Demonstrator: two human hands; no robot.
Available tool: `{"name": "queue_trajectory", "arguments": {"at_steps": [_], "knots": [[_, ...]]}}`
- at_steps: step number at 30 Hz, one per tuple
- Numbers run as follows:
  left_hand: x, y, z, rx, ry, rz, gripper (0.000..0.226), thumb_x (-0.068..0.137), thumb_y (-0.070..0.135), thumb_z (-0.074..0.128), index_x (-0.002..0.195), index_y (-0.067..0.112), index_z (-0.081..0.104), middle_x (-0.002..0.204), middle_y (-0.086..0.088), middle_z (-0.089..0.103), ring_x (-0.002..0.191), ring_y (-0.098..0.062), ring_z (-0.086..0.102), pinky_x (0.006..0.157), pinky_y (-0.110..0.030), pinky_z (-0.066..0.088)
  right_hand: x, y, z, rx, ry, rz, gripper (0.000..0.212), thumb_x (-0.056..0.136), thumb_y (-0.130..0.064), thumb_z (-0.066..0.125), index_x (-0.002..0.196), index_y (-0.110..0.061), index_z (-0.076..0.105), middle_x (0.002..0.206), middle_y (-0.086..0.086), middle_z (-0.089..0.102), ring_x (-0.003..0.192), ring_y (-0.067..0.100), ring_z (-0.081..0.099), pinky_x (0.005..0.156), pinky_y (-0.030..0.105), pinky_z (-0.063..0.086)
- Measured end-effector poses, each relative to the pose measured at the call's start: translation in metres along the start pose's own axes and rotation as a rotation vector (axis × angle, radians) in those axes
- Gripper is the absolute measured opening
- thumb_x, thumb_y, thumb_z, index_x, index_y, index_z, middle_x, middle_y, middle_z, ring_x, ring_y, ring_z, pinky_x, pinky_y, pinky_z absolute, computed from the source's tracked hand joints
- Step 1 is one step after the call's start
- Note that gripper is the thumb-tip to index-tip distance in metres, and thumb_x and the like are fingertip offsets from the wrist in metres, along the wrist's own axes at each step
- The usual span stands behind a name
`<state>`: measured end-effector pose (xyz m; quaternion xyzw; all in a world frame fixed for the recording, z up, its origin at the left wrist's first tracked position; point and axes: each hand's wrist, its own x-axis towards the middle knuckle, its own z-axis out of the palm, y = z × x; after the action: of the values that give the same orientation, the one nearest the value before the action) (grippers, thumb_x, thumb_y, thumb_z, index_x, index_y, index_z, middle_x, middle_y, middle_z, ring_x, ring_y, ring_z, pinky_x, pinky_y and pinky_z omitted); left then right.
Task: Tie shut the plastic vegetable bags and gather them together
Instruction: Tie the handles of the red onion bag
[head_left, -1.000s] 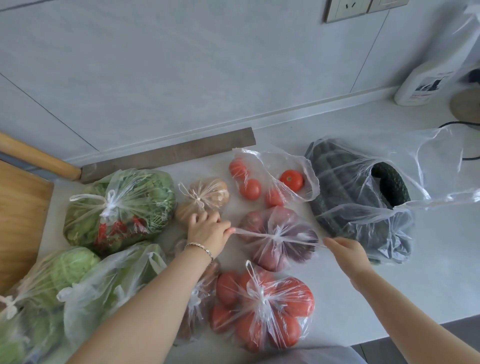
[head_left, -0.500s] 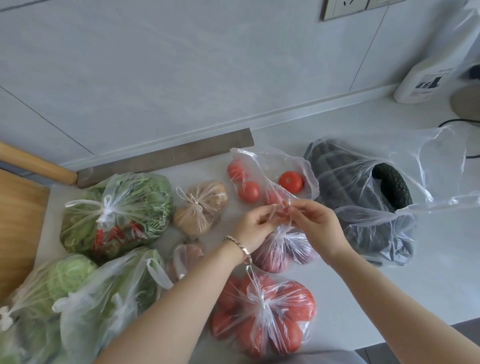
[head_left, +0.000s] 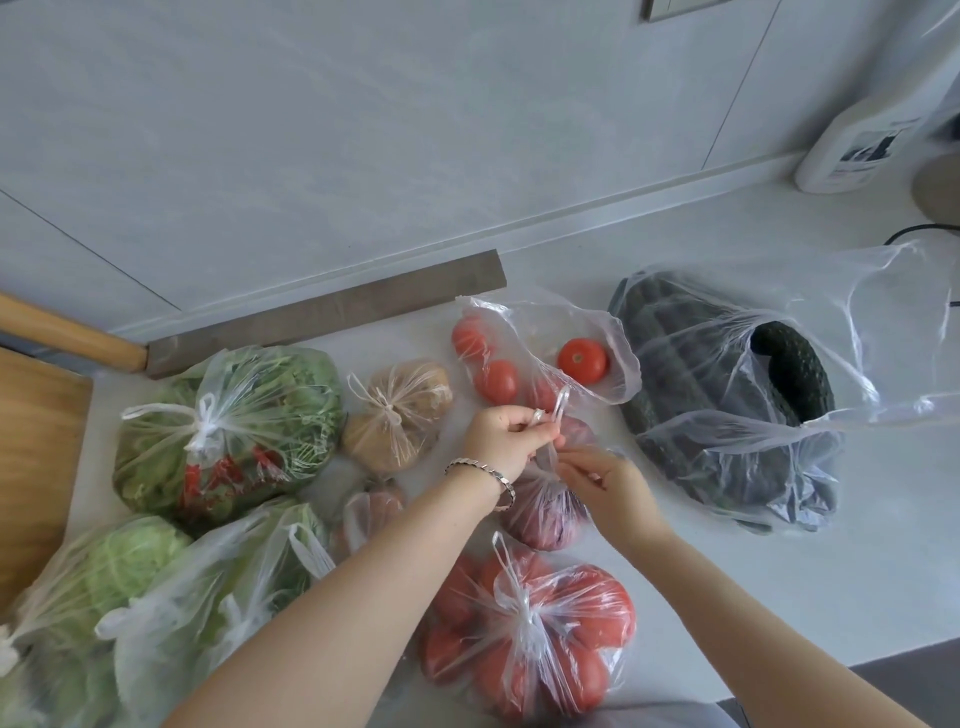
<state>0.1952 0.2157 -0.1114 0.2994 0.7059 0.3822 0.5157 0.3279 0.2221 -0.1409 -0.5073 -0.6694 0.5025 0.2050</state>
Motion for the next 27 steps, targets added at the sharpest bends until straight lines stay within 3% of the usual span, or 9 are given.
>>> {"name": "queue_trajectory", "arguments": {"at_steps": [3,7,10,12,16,18,21,23,27], "knots": [[-0.004,-0.001,0.005,-0.08,0.014,-0.013,0.01,0.084,0.008,0.061,0.089,0.002,0.068,0.051,0.01,0.065,0.035,0.002,0.042,0.043,-0.008,0.037,0.002,0.004,0.006,-0.117,-0.009,-0.075,0.015,0.086,-0.01,0.06,0.091,-0.005,0.072,0.083,-0.005,0.061,0.074,0.007,0.052,0.067,0.002,0.036],[0.0,-0.004,0.002,-0.071,0.134,0.033,0.02,0.093,0.015,0.045,0.083,0.012,0.062,0.063,0.003,0.056,0.035,0.001,0.043,0.042,-0.011,0.037,0.001,0.004,0.008,0.119,0.023,0.111,0.022,0.091,-0.011,0.053,0.074,-0.011,0.066,0.049,-0.015,0.057,0.048,-0.005,0.049,0.05,0.007,0.034],[0.003,-0.02,-0.018,0.211,0.127,0.122,0.025,0.094,0.013,0.041,0.081,0.011,0.062,0.059,0.005,0.05,0.039,0.001,0.044,0.05,-0.014,0.039,0.001,0.005,0.007,0.227,0.01,0.18,0.031,0.091,-0.011,0.052,0.062,-0.015,0.061,0.047,-0.015,0.055,0.044,-0.001,0.045,0.051,0.01,0.033],[0.005,-0.033,-0.031,0.32,0.061,0.118,0.025,0.094,0.011,0.041,0.084,0.006,0.063,0.06,0.004,0.05,0.039,0.001,0.045,0.049,-0.007,0.038,0.002,0.004,0.006,0.254,-0.029,0.21,0.032,0.09,-0.011,0.053,0.059,-0.014,0.059,0.045,-0.011,0.05,0.046,0.004,0.038,0.051,0.017,0.032],[0.009,-0.036,-0.034,0.363,0.057,0.107,0.023,0.093,0.01,0.043,0.084,0.006,0.064,0.062,0.003,0.053,0.04,0.002,0.047,0.05,-0.006,0.039,0.006,-0.001,0.009,0.121,-0.05,0.253,0.032,0.088,-0.012,0.055,0.058,-0.017,0.06,0.052,-0.007,0.05,0.05,0.012,0.04,0.051,0.023,0.033],[0.005,-0.027,-0.032,0.295,0.096,0.154,0.025,0.093,0.012,0.045,0.077,0.015,0.064,0.061,0.005,0.057,0.044,0.002,0.05,0.06,-0.013,0.045,0.014,-0.006,0.008,0.041,-0.009,0.254,0.031,0.087,-0.011,0.054,0.057,-0.013,0.062,0.053,-0.003,0.05,0.051,0.013,0.041,0.054,0.026,0.034],[-0.007,-0.004,-0.03,0.143,0.025,0.268,0.025,0.091,0.016,0.049,0.074,0.026,0.066,0.065,0.009,0.066,0.062,-0.003,0.063,0.074,-0.028,0.055,0.022,-0.011,0.009,-0.198,-0.093,0.138,0.04,0.088,-0.01,0.05,0.049,-0.014,0.047,0.05,-0.002,0.04,0.051,0.014,0.034,0.05,0.026,0.026],[-0.01,0.011,-0.024,0.121,-0.08,0.287,0.02,0.091,0.011,0.051,0.086,0.009,0.07,0.075,0.001,0.07,0.066,0.001,0.065,0.074,-0.019,0.055,0.02,-0.011,0.014,-0.325,-0.153,-0.037,0.045,0.087,-0.006,0.045,0.047,-0.019,0.029,0.049,-0.006,0.031,0.053,0.017,0.032,0.05,0.03,0.02],[-0.002,0.026,-0.008,0.075,-0.186,0.208,0.023,0.088,0.005,0.054,0.104,-0.008,0.063,0.097,-0.022,0.068,0.064,0.004,0.066,0.072,-0.012,0.054,0.015,0.001,0.018,-0.319,-0.186,-0.18,0.032,0.084,-0.009,0.055,0.054,0.0,0.047,0.056,-0.004,0.037,0.054,0.015,0.034,0.051,0.02,0.025]]}}
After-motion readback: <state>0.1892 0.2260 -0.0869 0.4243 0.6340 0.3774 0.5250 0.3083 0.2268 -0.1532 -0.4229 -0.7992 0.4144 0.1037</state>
